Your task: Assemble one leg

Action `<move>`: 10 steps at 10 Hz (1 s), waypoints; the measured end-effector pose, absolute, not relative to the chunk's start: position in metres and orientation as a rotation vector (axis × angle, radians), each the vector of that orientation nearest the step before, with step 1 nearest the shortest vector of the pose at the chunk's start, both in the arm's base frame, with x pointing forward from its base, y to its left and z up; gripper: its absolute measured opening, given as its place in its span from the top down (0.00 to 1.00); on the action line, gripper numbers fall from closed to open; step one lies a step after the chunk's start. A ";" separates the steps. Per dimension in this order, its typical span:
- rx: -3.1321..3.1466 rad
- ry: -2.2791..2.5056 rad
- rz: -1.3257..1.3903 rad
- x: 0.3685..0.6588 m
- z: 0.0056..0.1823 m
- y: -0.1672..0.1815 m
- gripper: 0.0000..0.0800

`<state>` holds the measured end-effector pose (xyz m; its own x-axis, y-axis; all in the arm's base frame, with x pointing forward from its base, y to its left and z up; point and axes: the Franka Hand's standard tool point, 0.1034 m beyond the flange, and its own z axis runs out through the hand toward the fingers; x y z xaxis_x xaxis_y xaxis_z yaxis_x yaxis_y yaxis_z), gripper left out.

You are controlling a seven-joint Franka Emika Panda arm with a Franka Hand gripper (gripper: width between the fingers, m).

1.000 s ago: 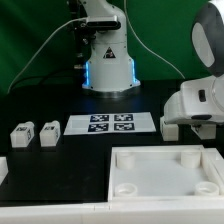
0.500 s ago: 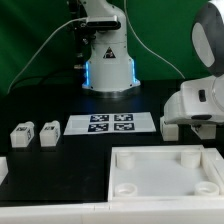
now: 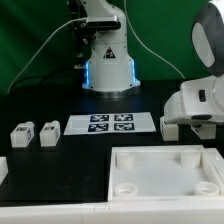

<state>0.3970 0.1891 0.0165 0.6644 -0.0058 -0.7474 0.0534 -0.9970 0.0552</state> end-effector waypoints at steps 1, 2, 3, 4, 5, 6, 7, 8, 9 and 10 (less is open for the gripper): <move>2.841 0.068 -1.180 0.416 0.037 0.185 0.63; 2.866 0.090 -1.152 0.428 0.057 0.178 0.63; 2.932 0.112 -1.040 0.451 0.069 0.174 0.63; 3.015 0.130 -0.829 0.481 0.094 0.167 0.63; 3.070 0.136 -0.651 0.496 0.116 0.159 0.63; 3.114 0.138 -0.515 0.508 0.131 0.147 0.63; 3.128 0.133 -0.381 0.525 0.149 0.139 0.63; 3.139 0.145 -0.208 0.541 0.165 0.140 0.63; 3.141 0.144 -0.172 0.543 0.173 0.140 0.63; 3.175 0.150 0.059 0.555 0.173 0.146 0.63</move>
Offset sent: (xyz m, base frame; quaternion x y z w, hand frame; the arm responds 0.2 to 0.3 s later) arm 0.0708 -0.0294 0.0689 -0.0059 0.2830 -0.0401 0.9583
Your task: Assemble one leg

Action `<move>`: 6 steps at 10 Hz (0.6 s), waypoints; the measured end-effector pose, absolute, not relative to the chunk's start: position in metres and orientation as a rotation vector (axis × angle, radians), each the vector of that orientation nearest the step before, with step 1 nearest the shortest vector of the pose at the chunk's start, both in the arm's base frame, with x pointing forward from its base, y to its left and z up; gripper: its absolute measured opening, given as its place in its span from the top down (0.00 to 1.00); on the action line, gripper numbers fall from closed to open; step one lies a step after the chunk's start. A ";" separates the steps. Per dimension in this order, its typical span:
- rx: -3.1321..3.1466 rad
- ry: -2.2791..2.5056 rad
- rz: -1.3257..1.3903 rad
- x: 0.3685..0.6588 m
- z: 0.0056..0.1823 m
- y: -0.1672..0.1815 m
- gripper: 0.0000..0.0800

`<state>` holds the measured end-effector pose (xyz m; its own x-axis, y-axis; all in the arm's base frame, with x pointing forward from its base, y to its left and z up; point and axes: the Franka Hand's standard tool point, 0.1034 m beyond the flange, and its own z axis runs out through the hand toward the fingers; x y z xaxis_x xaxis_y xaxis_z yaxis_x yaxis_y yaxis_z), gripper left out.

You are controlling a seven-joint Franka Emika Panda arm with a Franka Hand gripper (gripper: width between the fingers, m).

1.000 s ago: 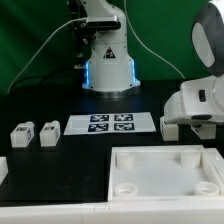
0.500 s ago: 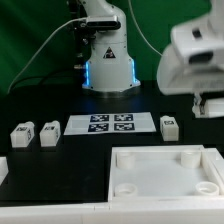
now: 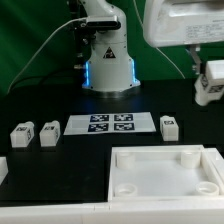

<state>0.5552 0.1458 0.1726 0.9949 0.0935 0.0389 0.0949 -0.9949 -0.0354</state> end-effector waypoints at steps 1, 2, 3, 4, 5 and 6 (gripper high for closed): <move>-3.076 -0.152 -0.209 0.551 0.171 0.147 0.63; -3.061 -0.156 -0.280 0.546 0.169 0.148 0.63; -3.017 -0.171 -0.457 0.559 0.172 0.148 0.63; -2.977 -0.173 -0.613 0.572 0.171 0.138 0.63; -2.981 -0.210 -0.656 0.589 0.174 0.125 0.63; -2.925 -0.214 -0.839 0.615 0.184 0.121 0.63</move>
Offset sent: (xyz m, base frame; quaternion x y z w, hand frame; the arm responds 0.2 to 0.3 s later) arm 0.0480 -0.0423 -0.0072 -0.0569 0.2844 -0.0540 0.9555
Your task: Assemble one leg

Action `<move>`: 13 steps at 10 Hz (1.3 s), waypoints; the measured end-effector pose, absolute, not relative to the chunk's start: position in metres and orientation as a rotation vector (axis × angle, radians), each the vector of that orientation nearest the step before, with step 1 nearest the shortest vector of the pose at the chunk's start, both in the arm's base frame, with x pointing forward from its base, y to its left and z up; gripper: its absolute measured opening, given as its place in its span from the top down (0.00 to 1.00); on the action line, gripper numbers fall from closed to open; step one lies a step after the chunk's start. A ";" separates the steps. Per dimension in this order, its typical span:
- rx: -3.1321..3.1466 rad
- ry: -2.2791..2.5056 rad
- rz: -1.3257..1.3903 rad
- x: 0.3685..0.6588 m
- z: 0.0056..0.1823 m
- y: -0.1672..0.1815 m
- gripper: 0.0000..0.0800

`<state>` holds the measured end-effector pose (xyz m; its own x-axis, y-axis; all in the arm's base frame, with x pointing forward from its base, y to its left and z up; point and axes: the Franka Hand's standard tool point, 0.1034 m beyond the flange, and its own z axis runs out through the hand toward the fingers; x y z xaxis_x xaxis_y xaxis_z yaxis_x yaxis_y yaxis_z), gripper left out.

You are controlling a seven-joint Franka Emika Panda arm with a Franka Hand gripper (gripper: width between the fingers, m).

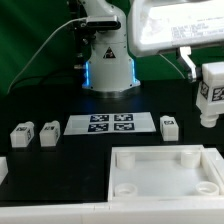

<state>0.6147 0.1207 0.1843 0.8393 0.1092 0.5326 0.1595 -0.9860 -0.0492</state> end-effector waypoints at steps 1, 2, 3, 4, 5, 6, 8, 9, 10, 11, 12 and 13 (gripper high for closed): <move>-2.882 -0.221 -0.960 0.625 0.181 0.116 0.63; -2.834 -0.204 -1.059 0.623 0.170 0.117 0.63; -2.860 -0.214 -1.003 0.621 0.162 0.116 0.63; -2.857 -0.210 -1.018 0.624 0.168 0.115 0.63; -2.860 -0.214 -1.017 0.623 0.166 0.114 0.63; -2.869 -0.215 -1.004 0.623 0.163 0.112 0.63; -2.889 -0.221 -0.967 0.631 0.152 0.109 0.63; -2.894 -0.233 -0.964 0.633 0.145 0.106 0.63; -2.897 -0.232 -0.960 0.632 0.135 0.104 0.63; -2.887 -0.234 -0.975 0.629 0.126 0.107 0.63; -2.887 -0.238 -0.978 0.627 0.120 0.107 0.63; -2.890 -0.243 -0.974 0.625 0.112 0.106 0.63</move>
Offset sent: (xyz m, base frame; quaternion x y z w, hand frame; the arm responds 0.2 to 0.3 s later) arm 0.0000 0.0000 0.0000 0.0000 0.0000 0.0000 1.0000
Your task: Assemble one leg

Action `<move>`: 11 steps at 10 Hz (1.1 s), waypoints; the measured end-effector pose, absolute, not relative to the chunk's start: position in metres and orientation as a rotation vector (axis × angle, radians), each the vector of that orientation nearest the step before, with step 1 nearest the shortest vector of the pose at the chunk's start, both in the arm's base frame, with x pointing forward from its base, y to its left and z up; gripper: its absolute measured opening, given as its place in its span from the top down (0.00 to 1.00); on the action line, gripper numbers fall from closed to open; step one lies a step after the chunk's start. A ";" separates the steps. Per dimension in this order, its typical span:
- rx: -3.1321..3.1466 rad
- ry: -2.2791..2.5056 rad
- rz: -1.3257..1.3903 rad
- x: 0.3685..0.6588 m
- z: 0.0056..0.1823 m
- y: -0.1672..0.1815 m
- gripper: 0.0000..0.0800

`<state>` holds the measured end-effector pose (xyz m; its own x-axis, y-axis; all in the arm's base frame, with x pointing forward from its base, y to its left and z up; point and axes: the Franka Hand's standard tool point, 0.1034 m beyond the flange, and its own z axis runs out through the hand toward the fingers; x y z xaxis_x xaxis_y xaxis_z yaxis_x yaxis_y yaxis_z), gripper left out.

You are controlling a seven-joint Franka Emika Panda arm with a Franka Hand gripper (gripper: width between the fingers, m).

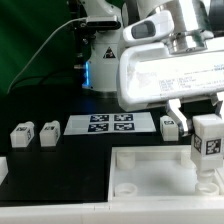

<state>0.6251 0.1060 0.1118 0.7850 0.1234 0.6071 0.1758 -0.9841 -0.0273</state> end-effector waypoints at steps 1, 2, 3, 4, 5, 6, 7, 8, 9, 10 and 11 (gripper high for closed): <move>-2.895 -0.246 -0.955 0.622 0.104 0.108 0.63; -2.898 -0.250 -0.945 0.621 0.099 0.108 0.63; -2.900 -0.255 -0.938 0.619 0.096 0.109 0.63; -2.901 -0.262 -0.939 0.619 0.096 0.109 0.63; -2.901 -0.265 -0.939 0.619 0.095 0.109 0.63; -2.900 -0.269 -0.938 0.619 0.095 0.110 0.63; -2.902 -0.275 -0.928 0.617 0.093 0.112 0.63; -2.901 -0.280 -0.924 0.616 0.093 0.115 0.63; -2.900 -0.288 -0.919 0.614 0.091 0.118 0.63; -2.899 -0.289 -0.918 0.612 0.091 0.120 0.63; -2.900 -0.295 -0.924 0.612 0.090 0.119 0.63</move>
Offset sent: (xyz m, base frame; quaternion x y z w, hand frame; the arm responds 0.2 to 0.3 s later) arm -0.0055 0.0014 -0.0087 0.0026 0.0054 -0.0018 1.0000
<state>0.6123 0.1190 0.0895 0.7992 0.1574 0.5801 0.2083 -0.9778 -0.0215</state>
